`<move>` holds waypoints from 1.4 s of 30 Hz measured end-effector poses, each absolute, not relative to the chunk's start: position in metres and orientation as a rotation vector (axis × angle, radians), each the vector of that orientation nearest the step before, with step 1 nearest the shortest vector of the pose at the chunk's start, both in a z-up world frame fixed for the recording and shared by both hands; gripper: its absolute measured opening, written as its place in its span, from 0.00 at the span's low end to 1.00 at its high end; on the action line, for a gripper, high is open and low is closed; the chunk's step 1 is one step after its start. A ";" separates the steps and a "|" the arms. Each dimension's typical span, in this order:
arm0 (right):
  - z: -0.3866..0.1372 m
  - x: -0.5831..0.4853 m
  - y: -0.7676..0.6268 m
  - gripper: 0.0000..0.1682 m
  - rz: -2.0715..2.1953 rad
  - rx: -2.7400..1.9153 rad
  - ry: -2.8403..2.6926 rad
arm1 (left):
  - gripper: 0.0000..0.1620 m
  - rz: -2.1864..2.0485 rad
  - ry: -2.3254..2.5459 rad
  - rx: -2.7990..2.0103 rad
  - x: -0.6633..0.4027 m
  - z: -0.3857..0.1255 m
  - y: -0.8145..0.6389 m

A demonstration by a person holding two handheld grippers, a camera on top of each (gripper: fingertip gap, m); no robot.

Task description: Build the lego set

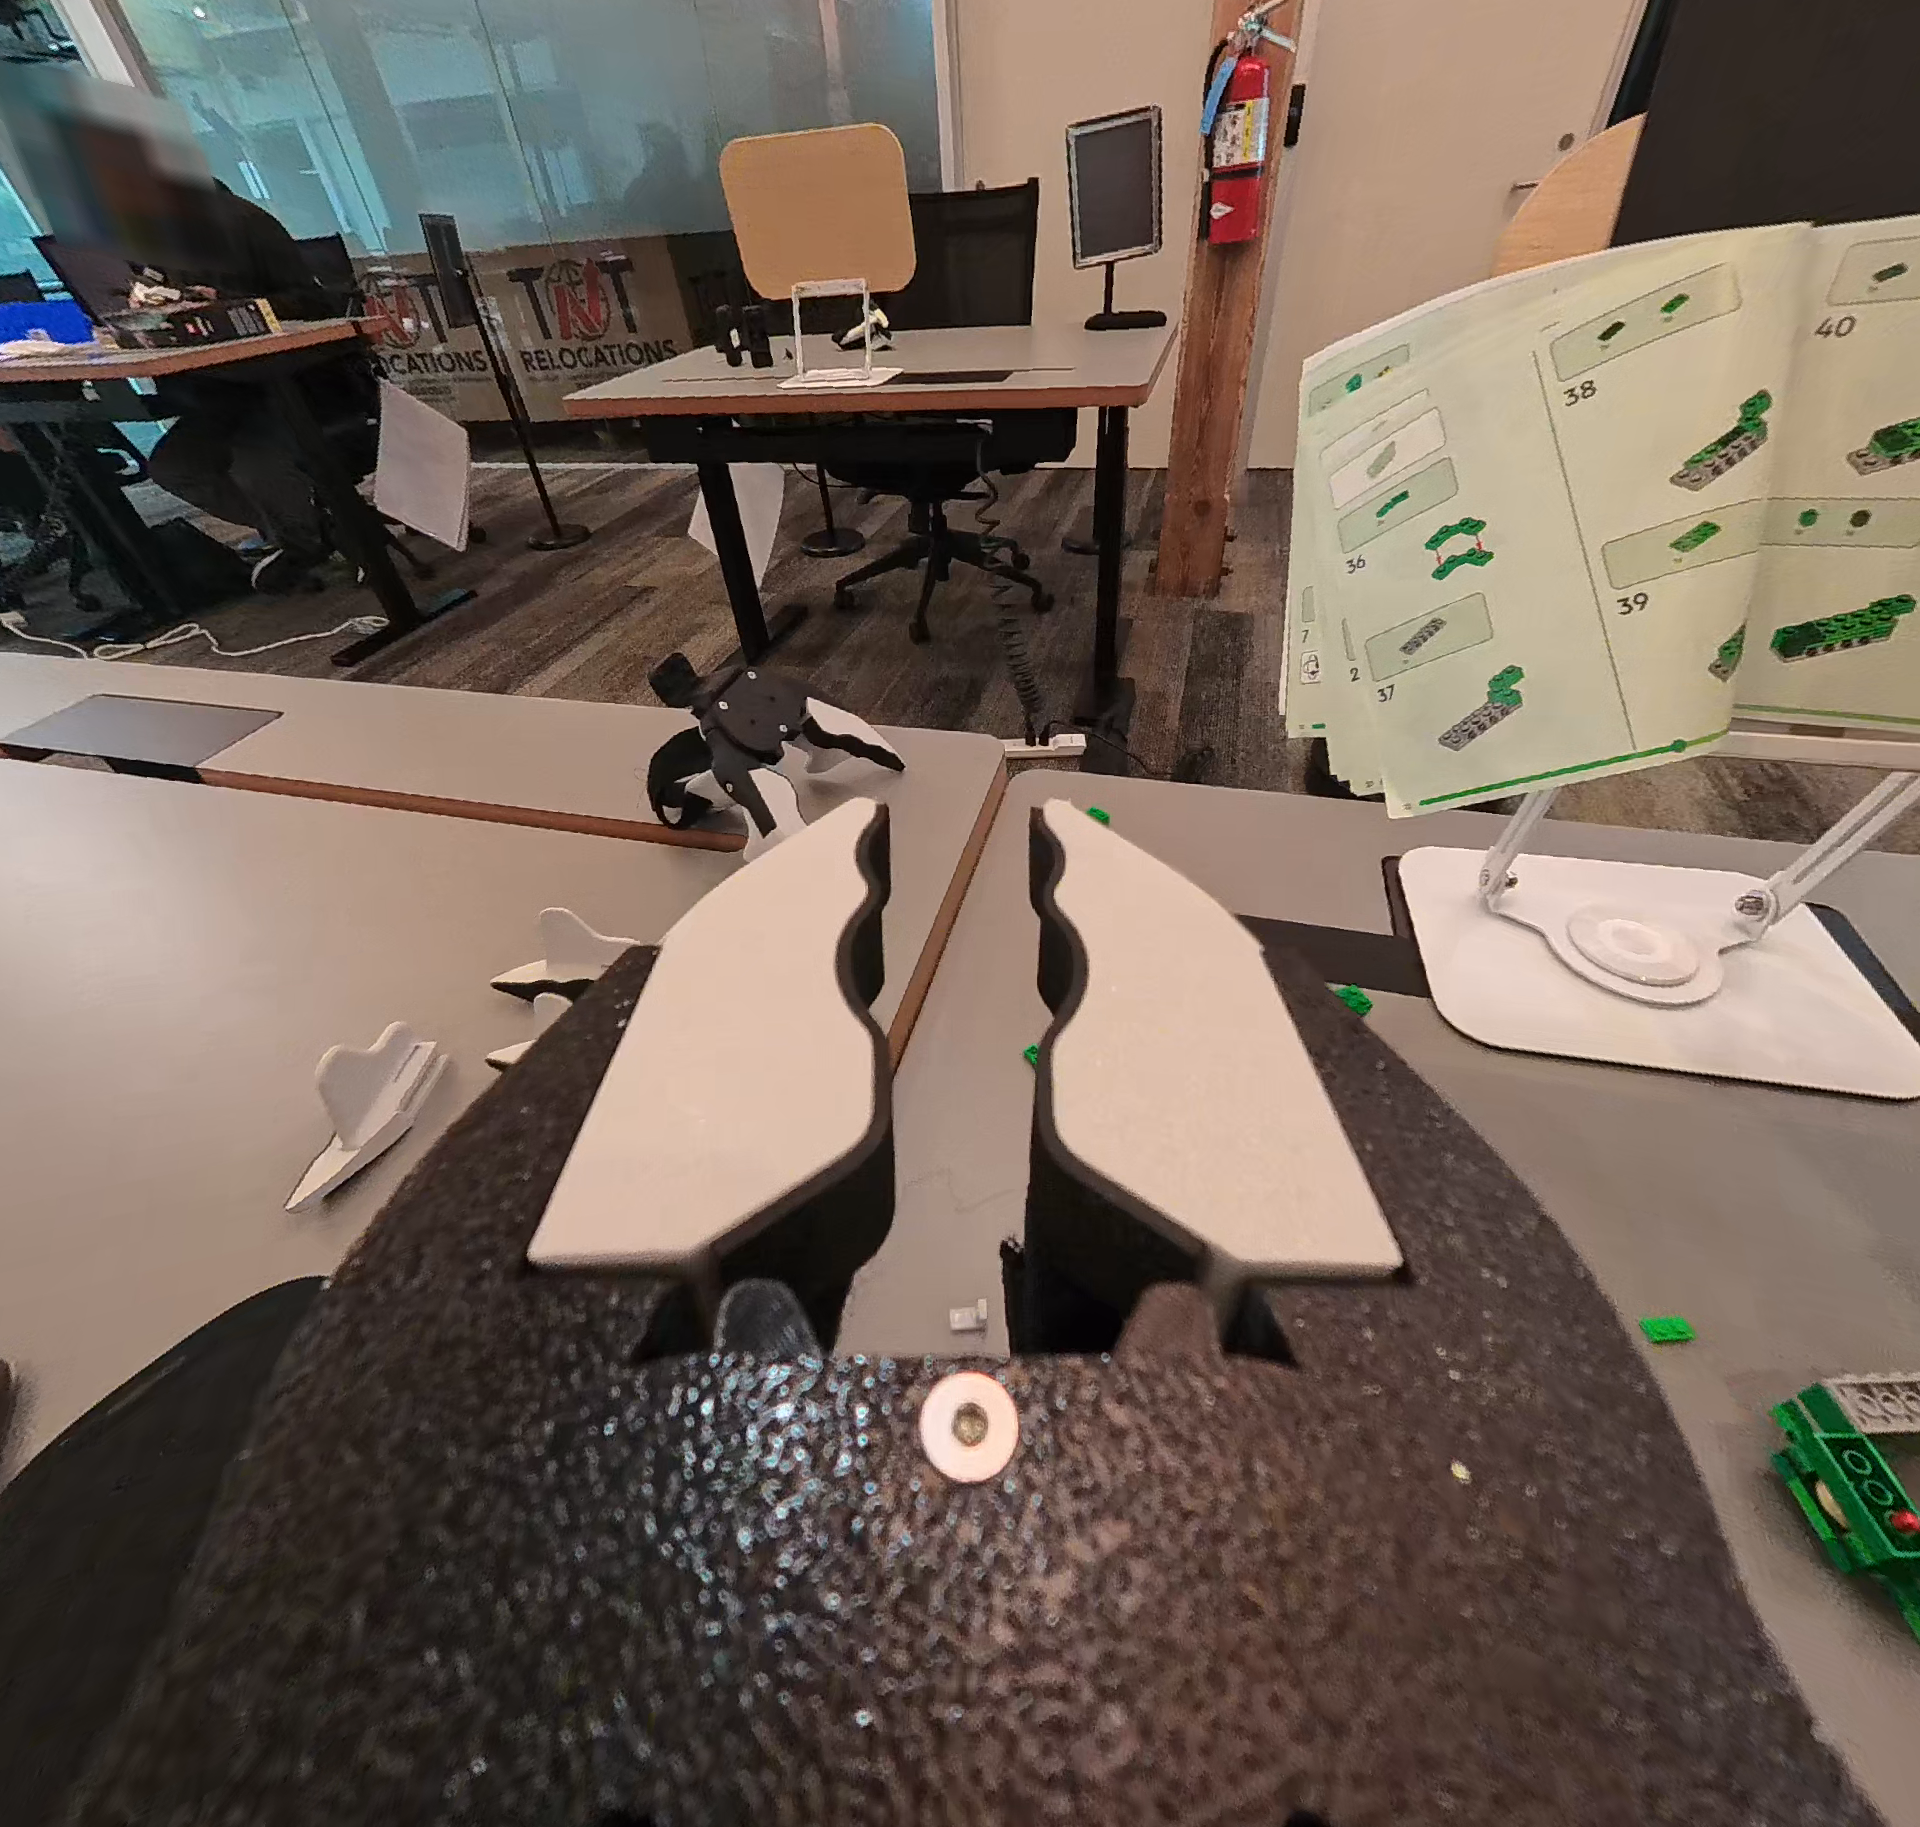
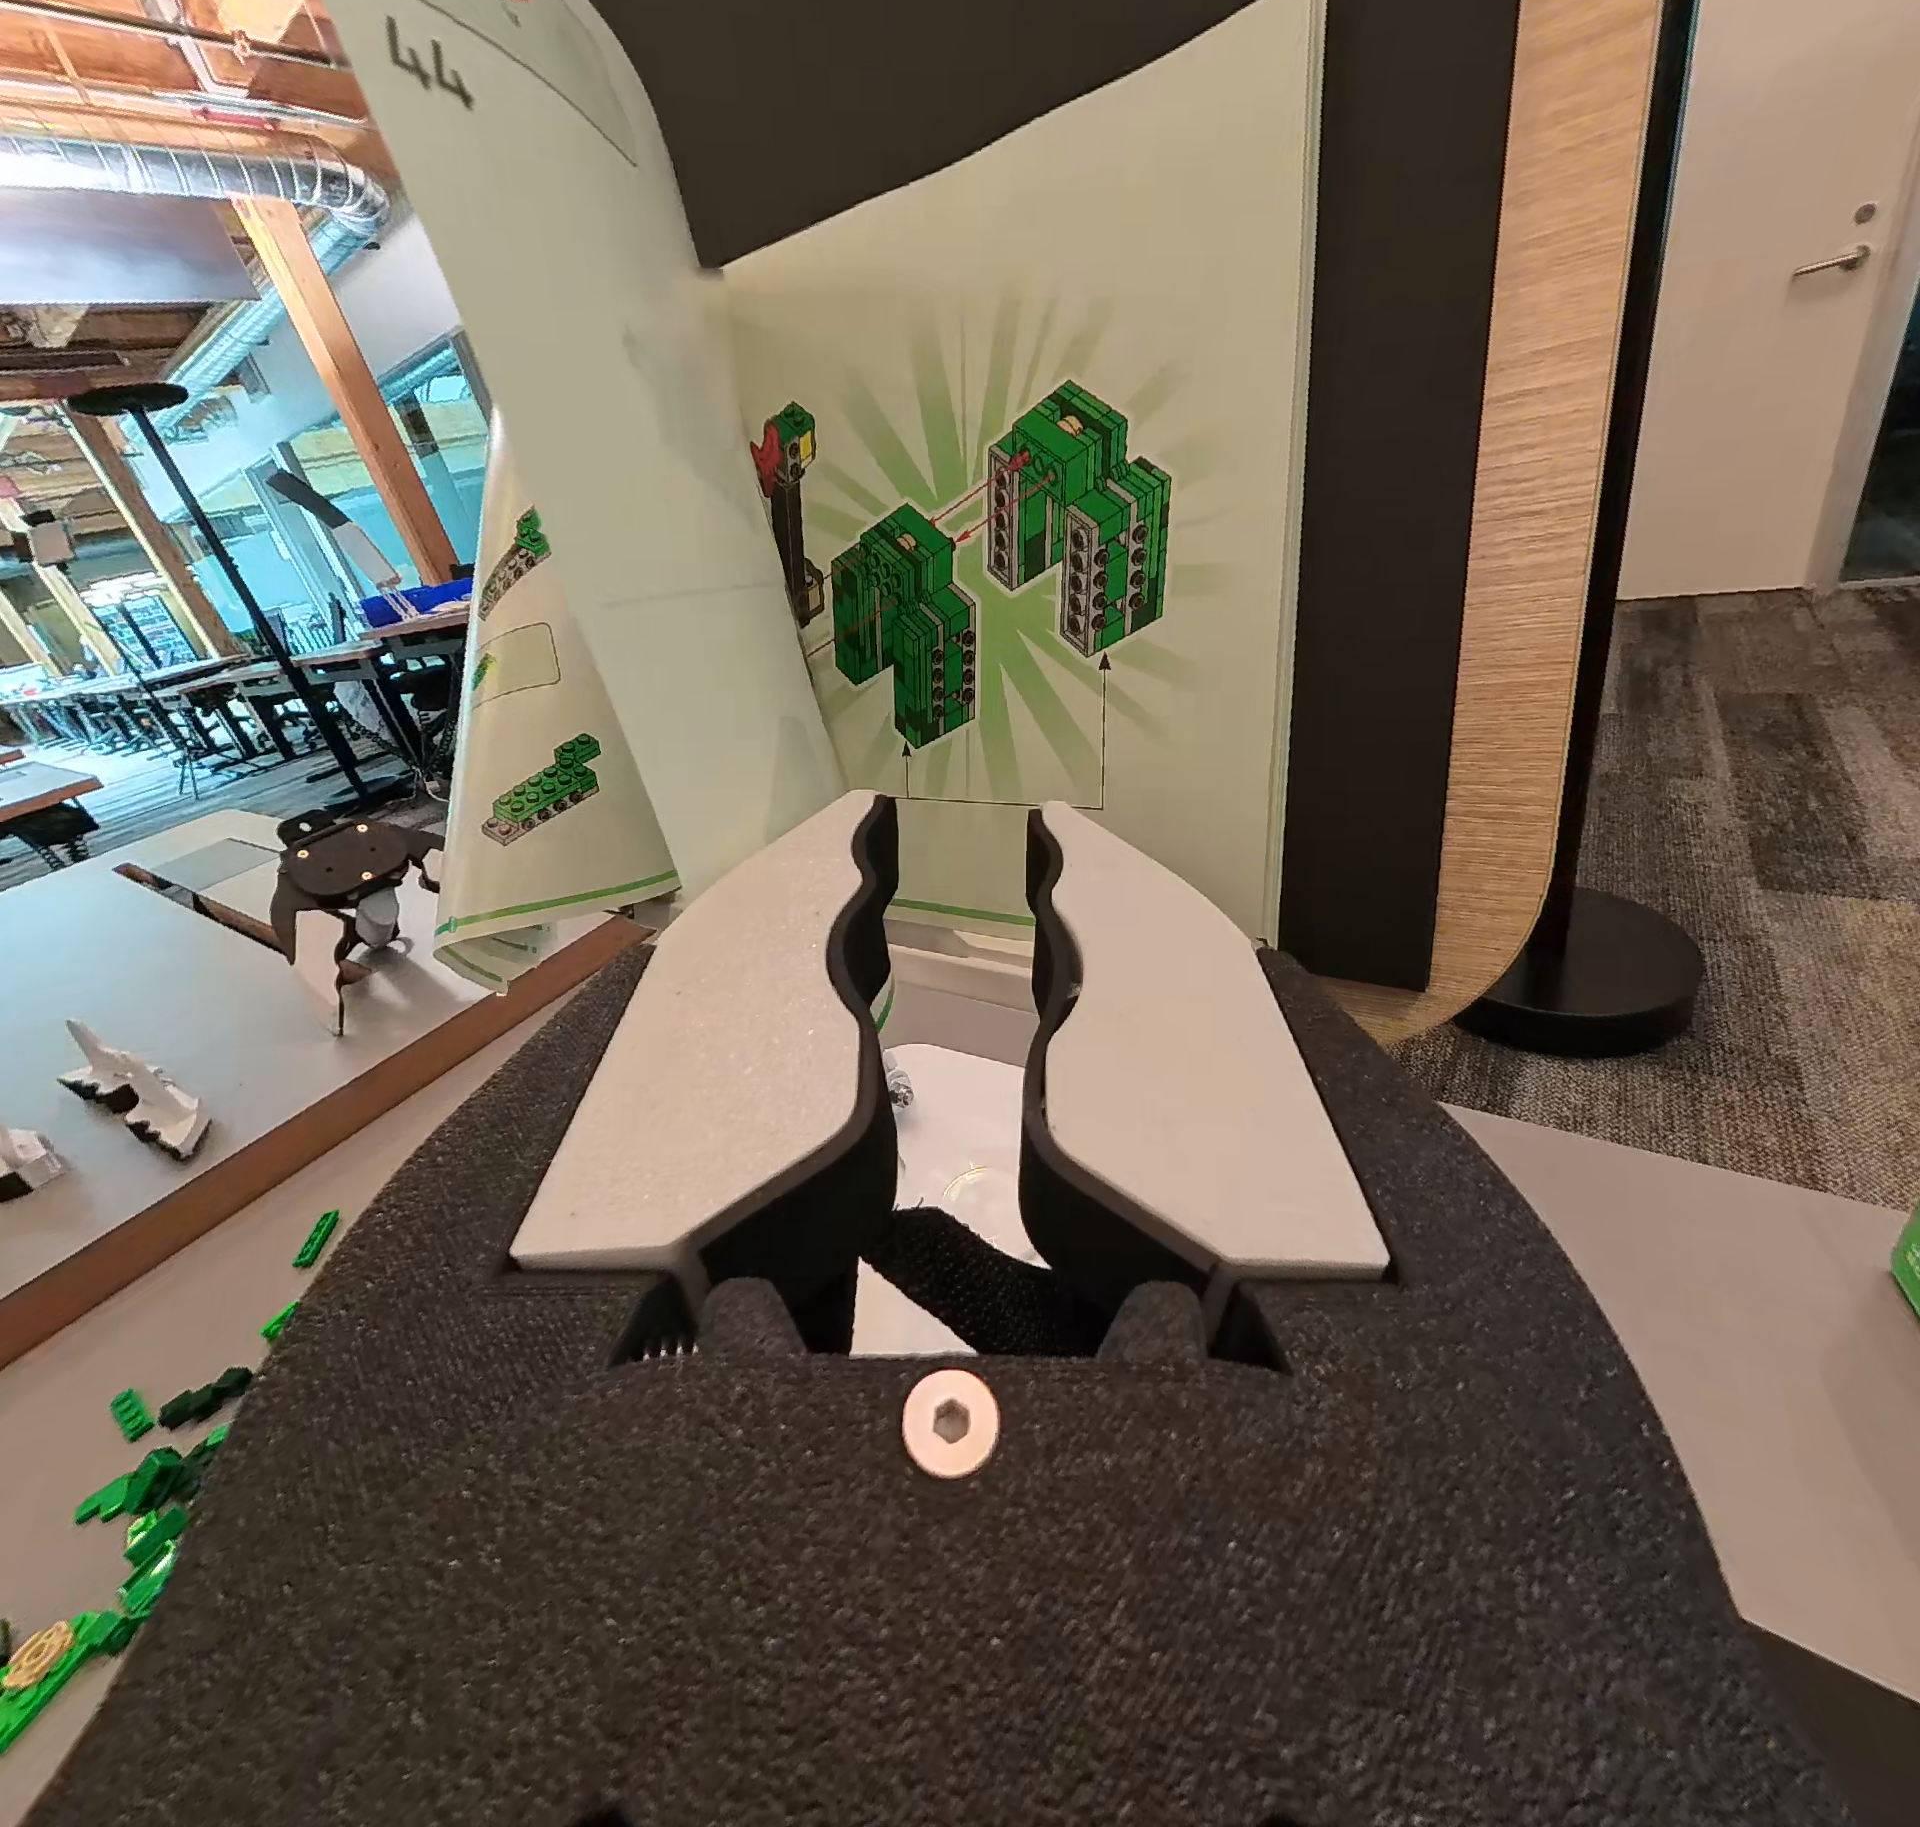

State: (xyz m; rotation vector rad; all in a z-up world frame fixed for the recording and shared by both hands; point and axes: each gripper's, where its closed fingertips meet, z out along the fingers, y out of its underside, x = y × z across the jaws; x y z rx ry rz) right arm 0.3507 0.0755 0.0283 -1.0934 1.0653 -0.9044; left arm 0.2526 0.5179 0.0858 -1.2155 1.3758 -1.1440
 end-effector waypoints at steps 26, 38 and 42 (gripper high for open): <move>0.028 0.350 0.075 0.14 -0.903 -1.090 1.067 | 0.16 -1.106 1.414 -1.248 0.251 0.075 0.528; 0.027 0.351 0.076 0.14 -0.900 -1.094 1.069 | 0.16 -1.131 1.388 -1.246 0.253 0.077 0.532; 0.027 0.352 0.076 0.14 -0.901 -1.096 1.070 | 0.17 -1.136 1.395 -1.257 0.256 0.074 0.533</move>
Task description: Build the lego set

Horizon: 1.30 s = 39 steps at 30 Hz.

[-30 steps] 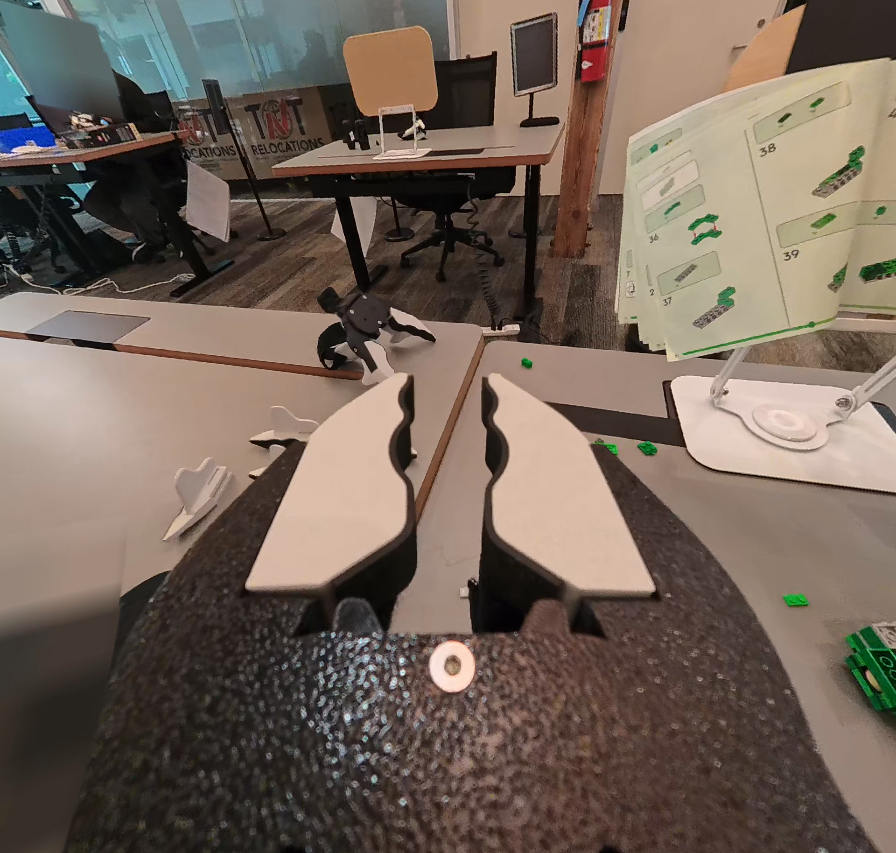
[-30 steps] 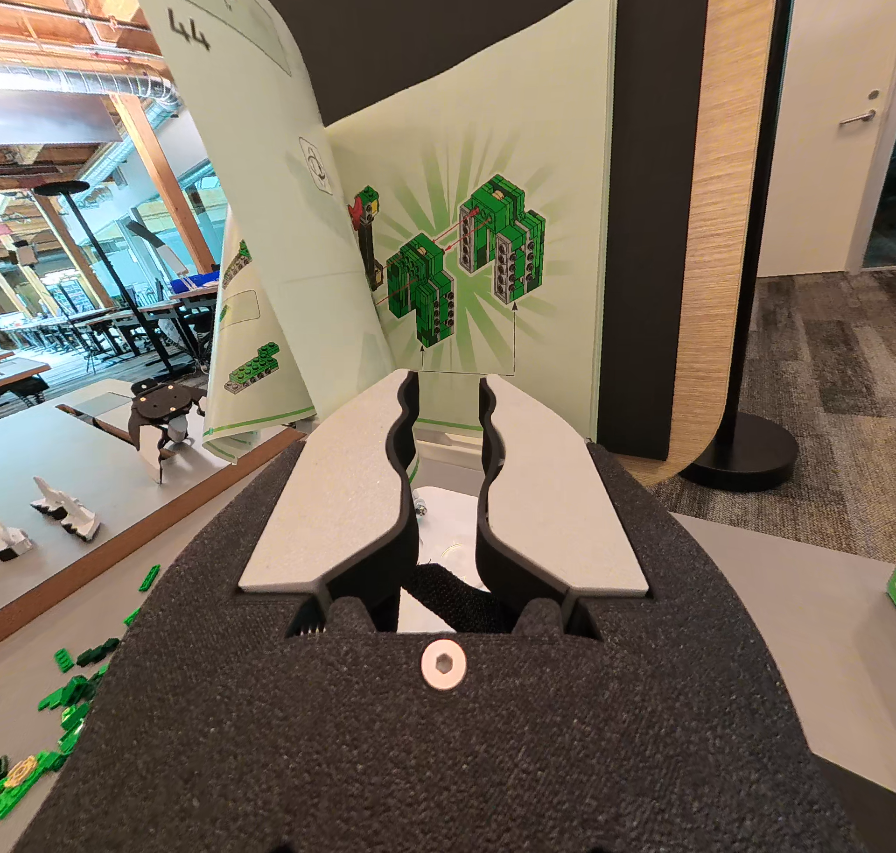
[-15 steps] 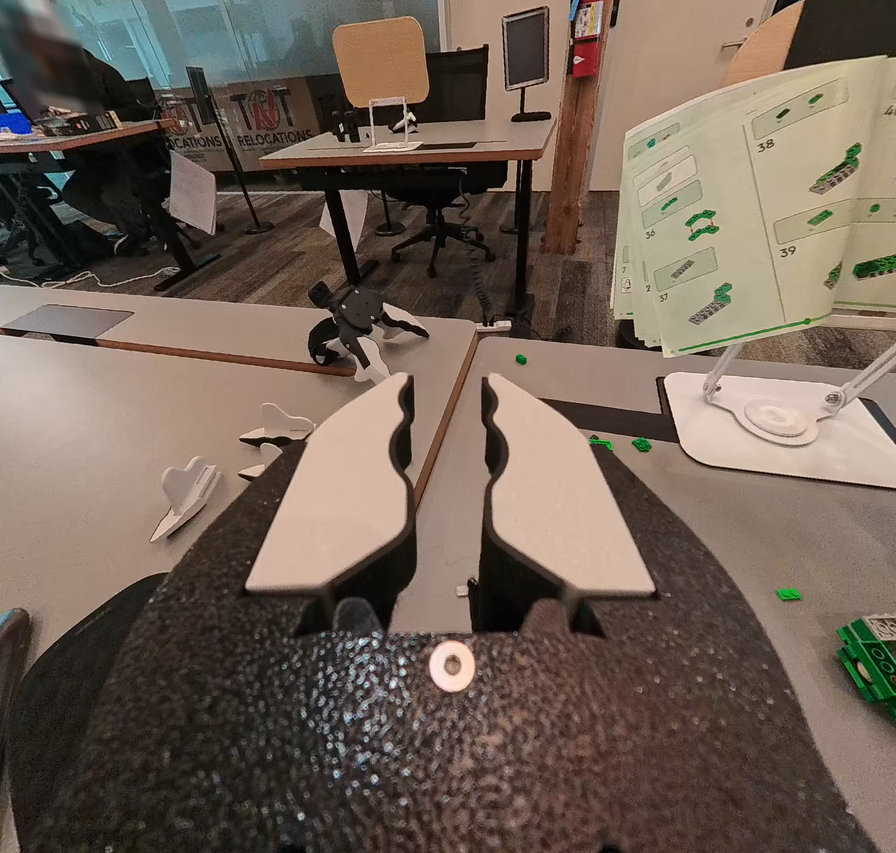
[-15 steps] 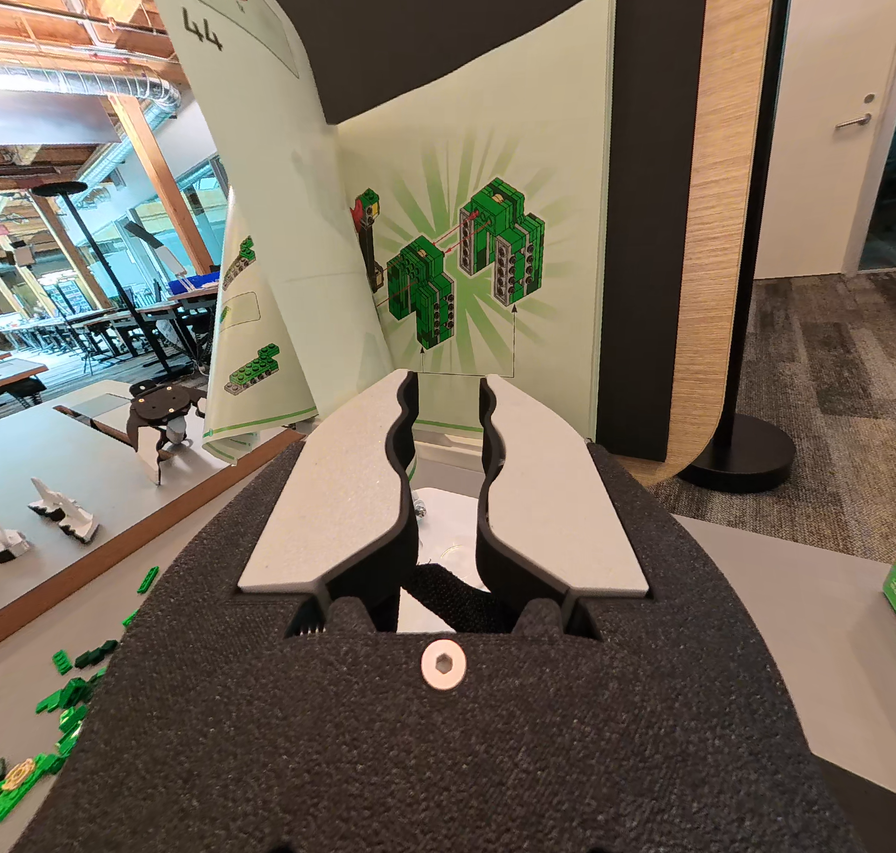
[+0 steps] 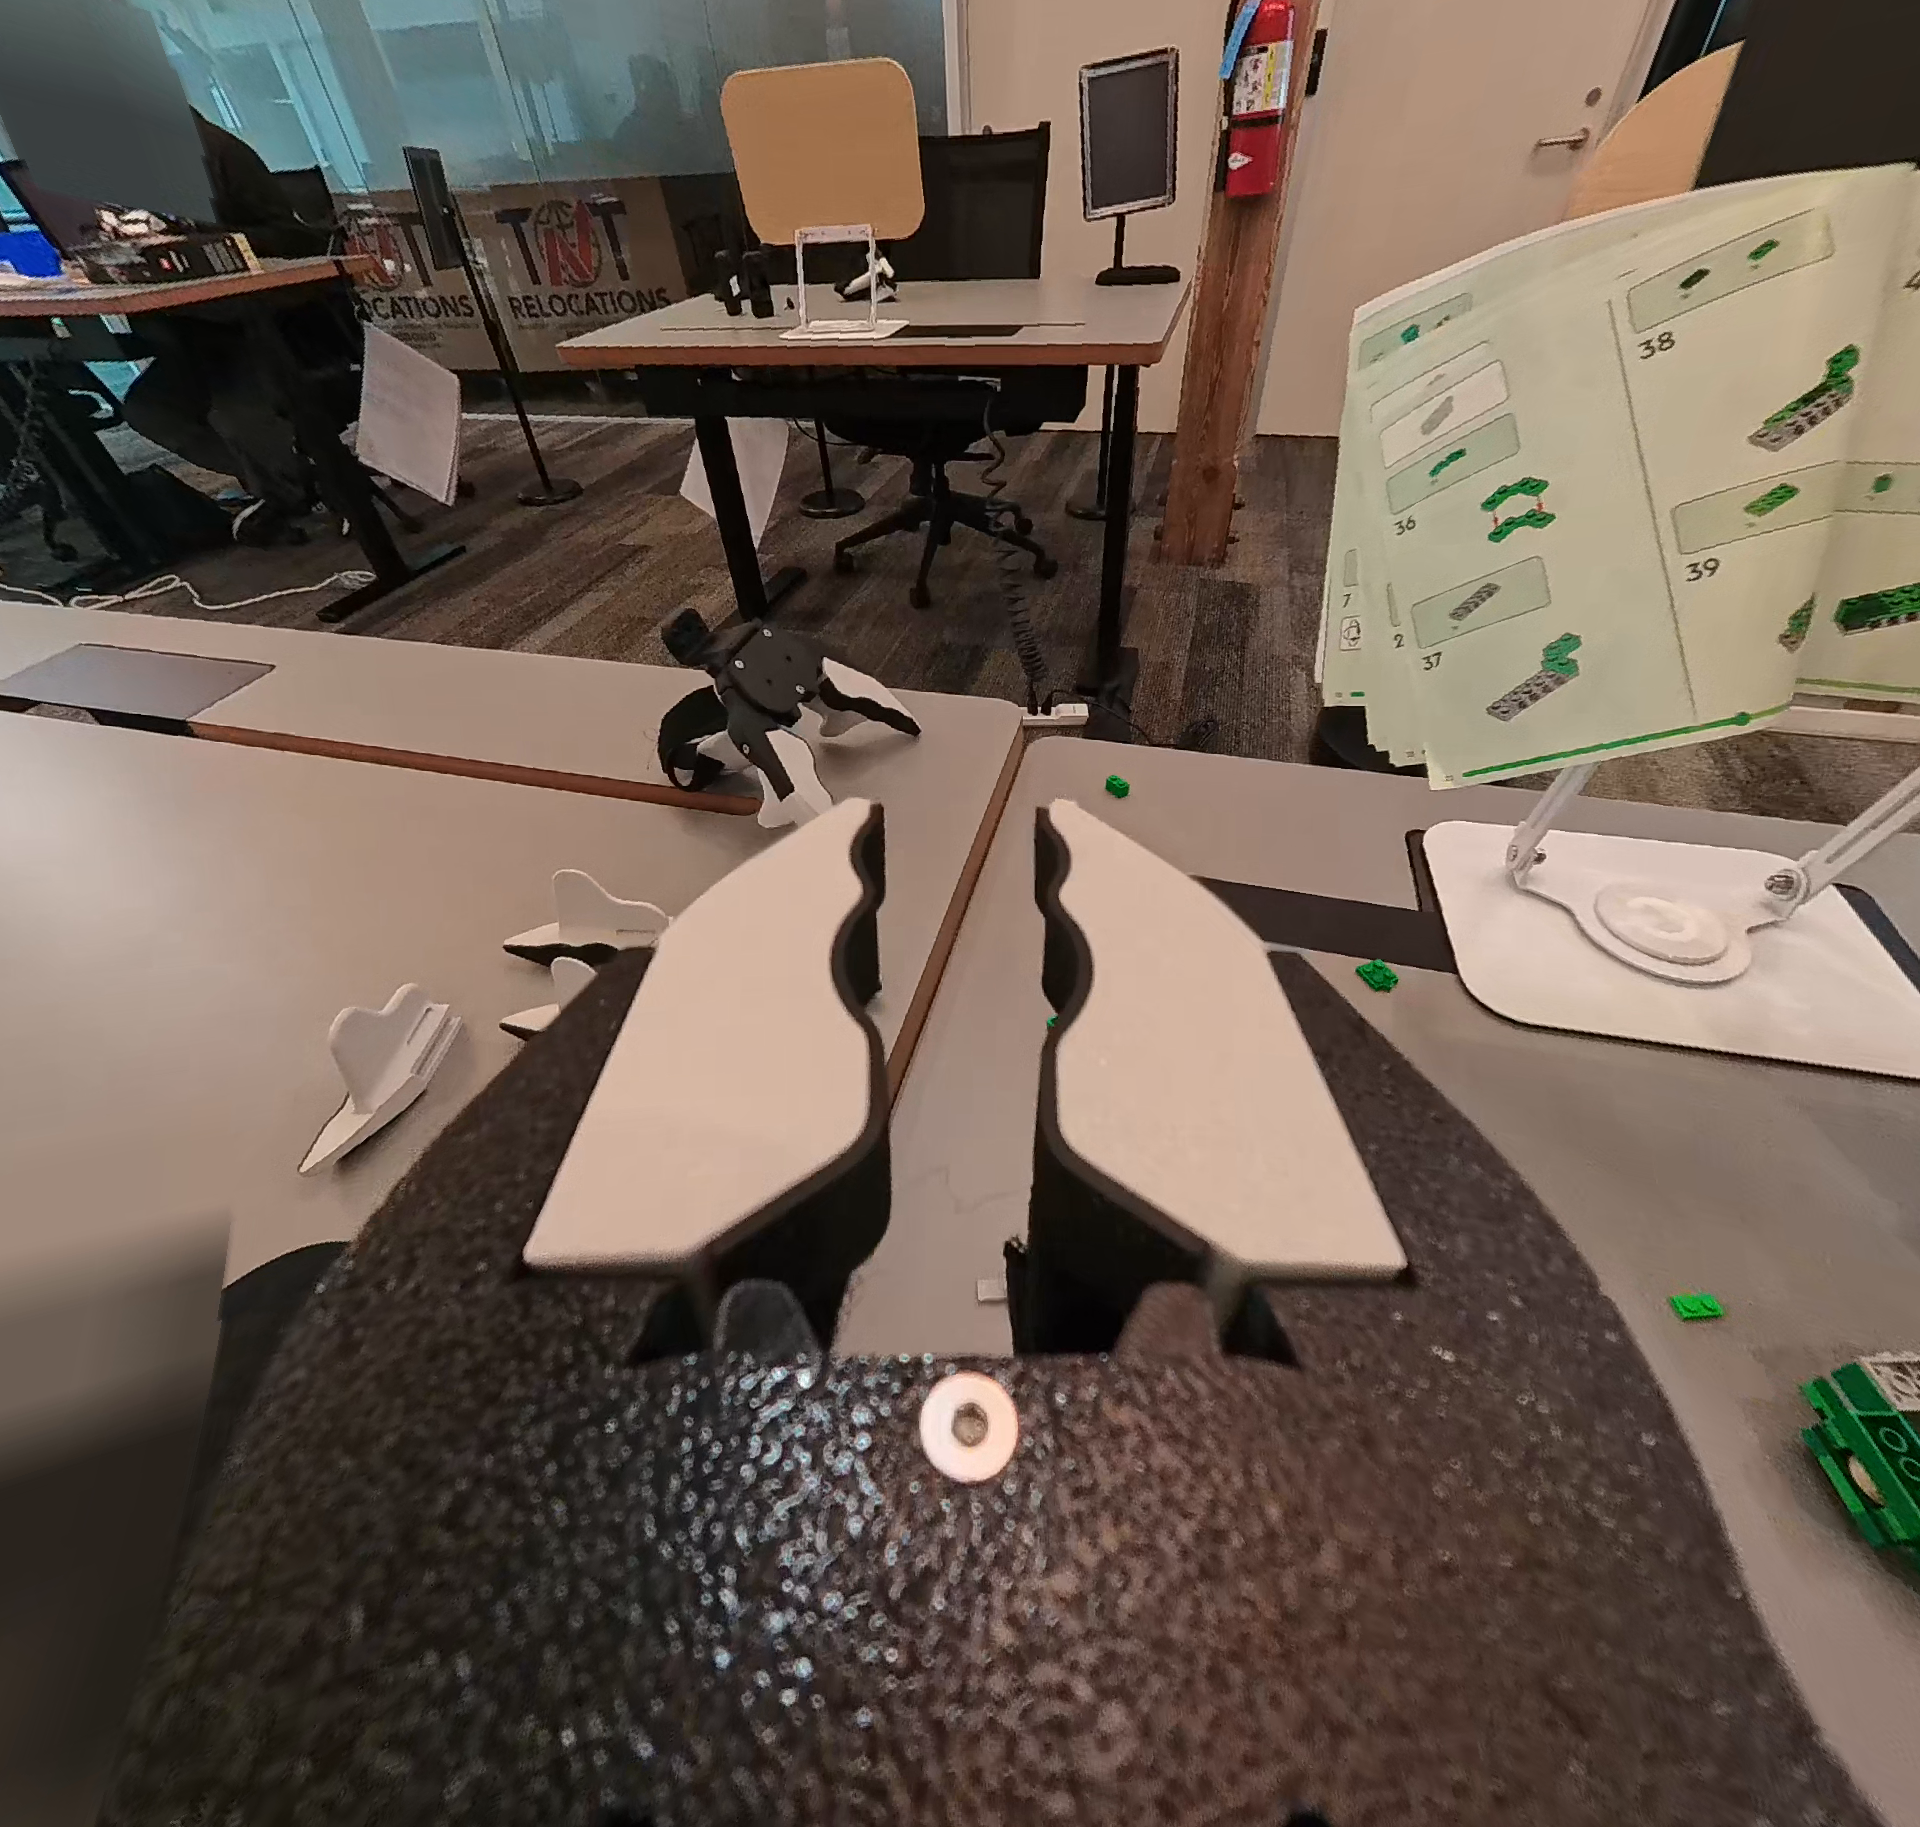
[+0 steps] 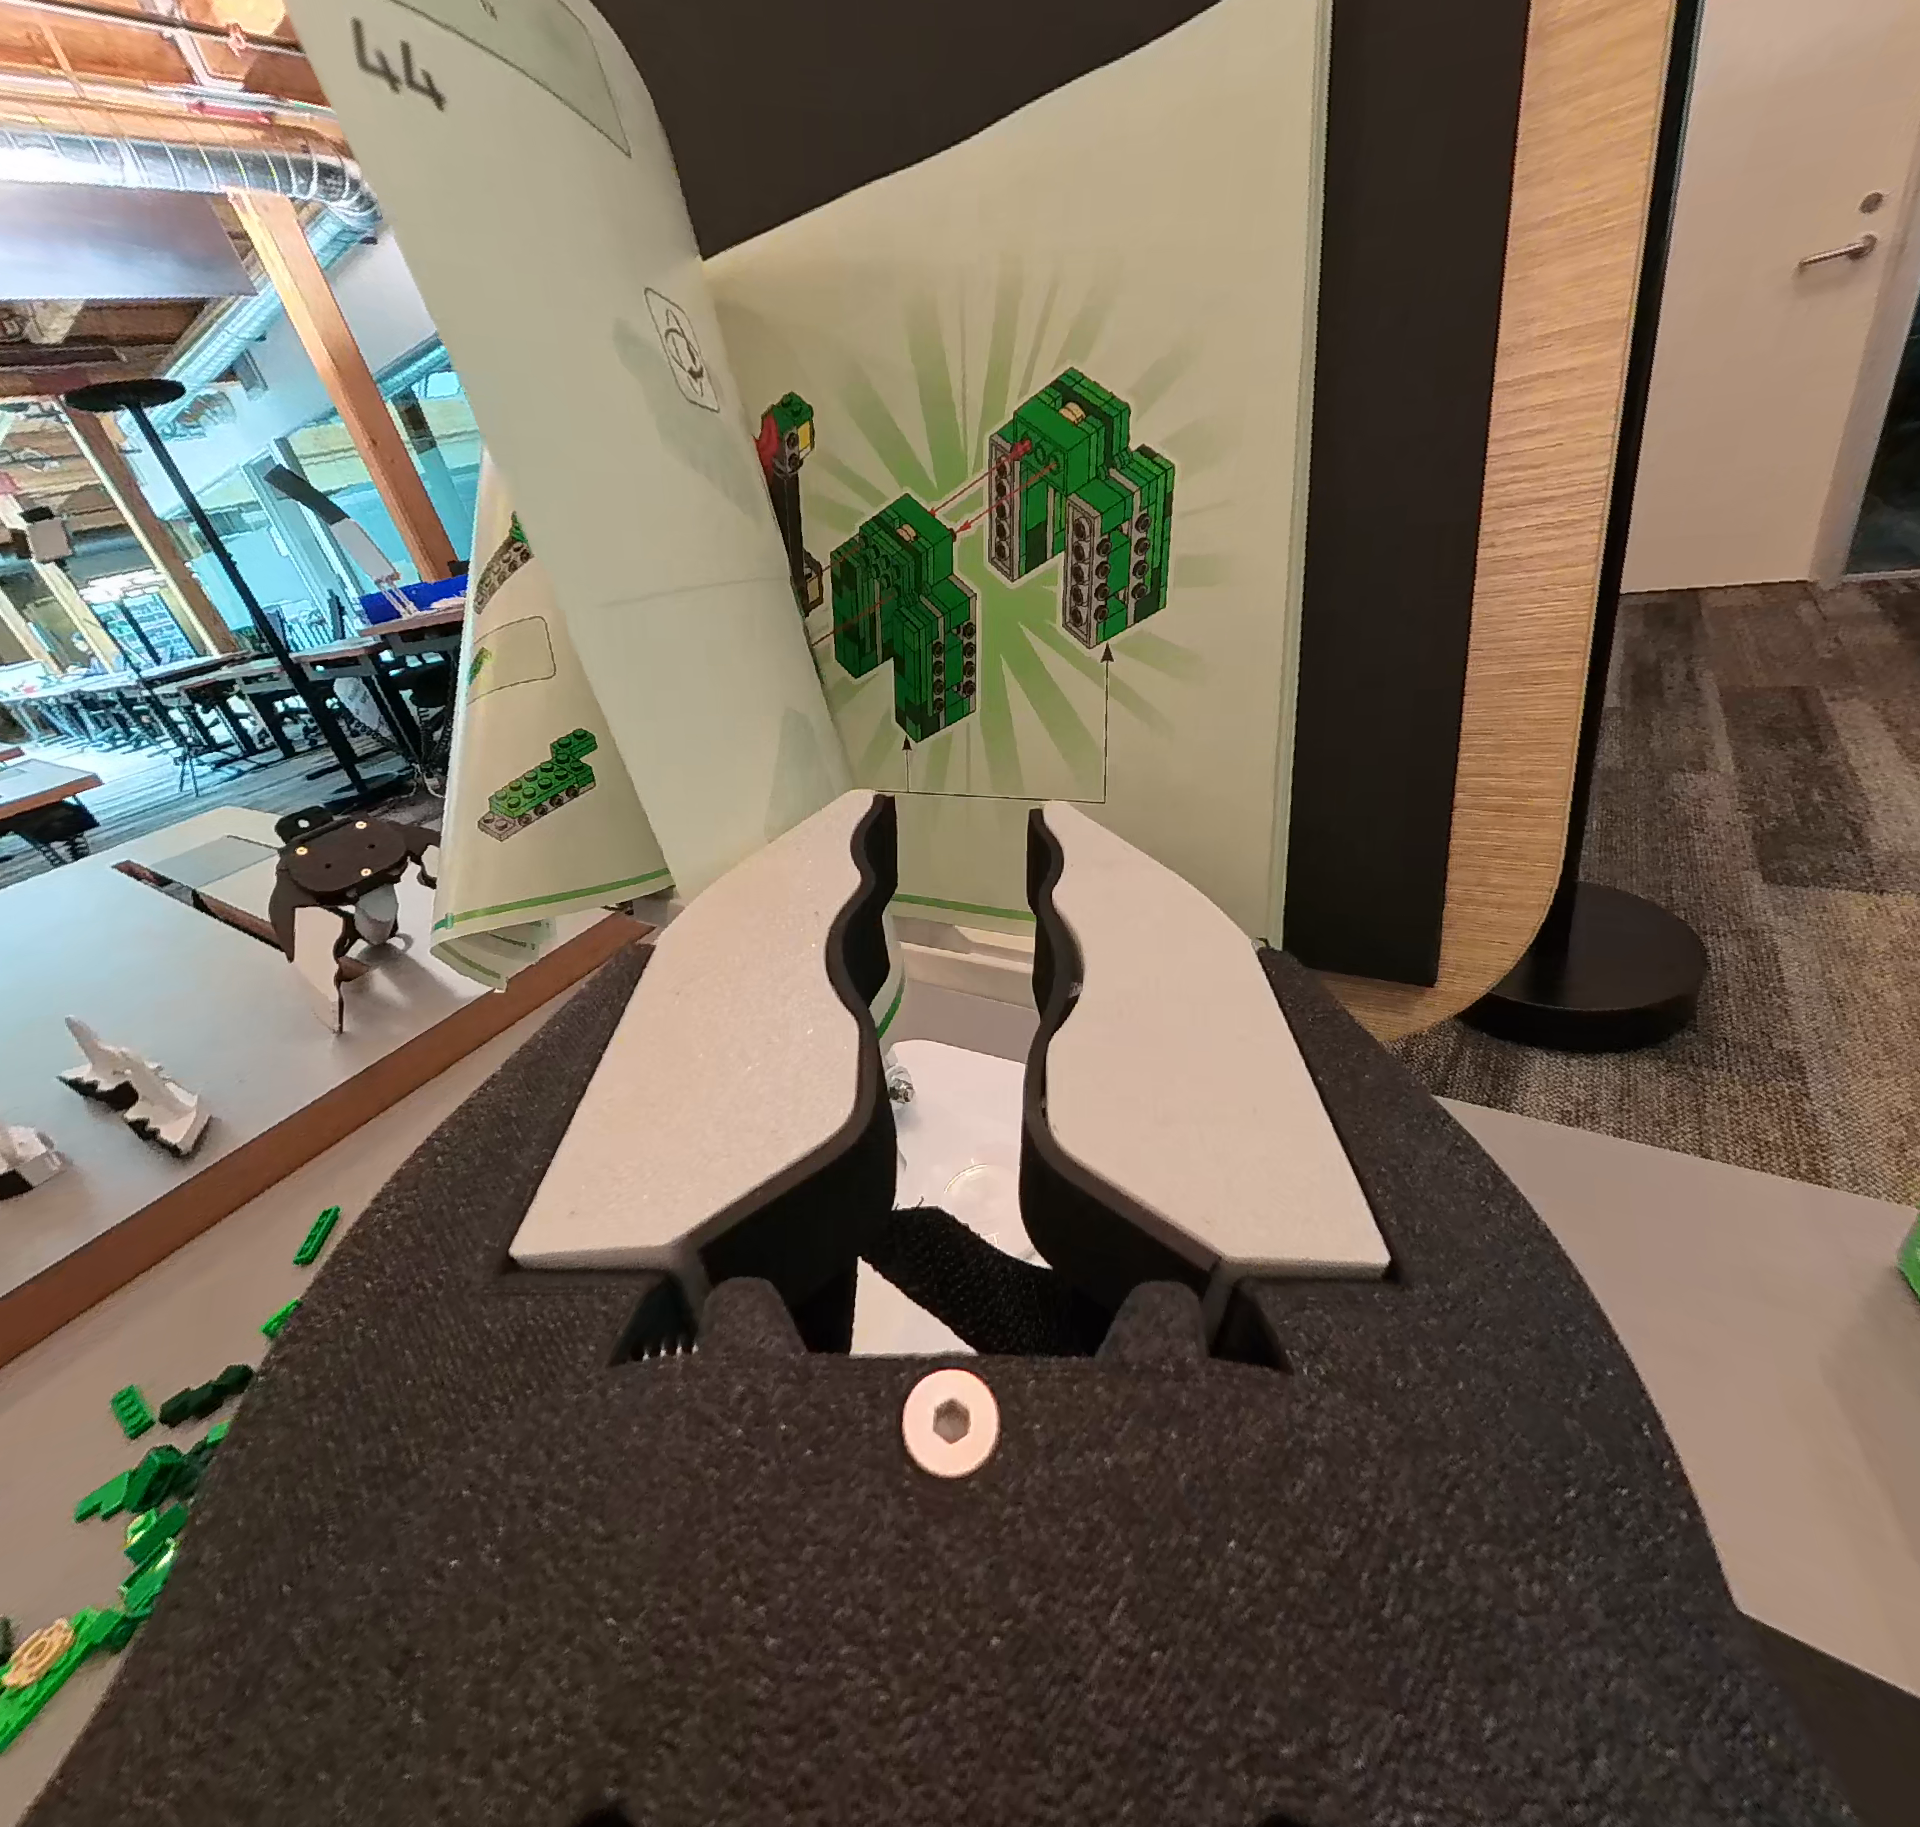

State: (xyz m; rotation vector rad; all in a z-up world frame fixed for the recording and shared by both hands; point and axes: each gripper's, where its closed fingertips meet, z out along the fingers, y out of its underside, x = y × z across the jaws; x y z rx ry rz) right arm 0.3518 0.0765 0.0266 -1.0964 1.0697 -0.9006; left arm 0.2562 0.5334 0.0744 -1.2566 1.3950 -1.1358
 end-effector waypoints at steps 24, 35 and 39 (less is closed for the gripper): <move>0.028 0.351 0.074 0.14 -0.917 -1.090 1.073 | 0.23 -1.837 1.920 -0.752 0.373 -0.006 0.330; 0.028 0.351 0.075 0.14 -0.920 -1.092 1.071 | 0.30 -2.266 2.195 -0.728 0.343 -0.030 0.249; 0.028 0.351 0.074 0.14 -0.924 -1.089 1.074 | 0.32 -2.587 2.076 -0.818 0.340 -0.013 0.246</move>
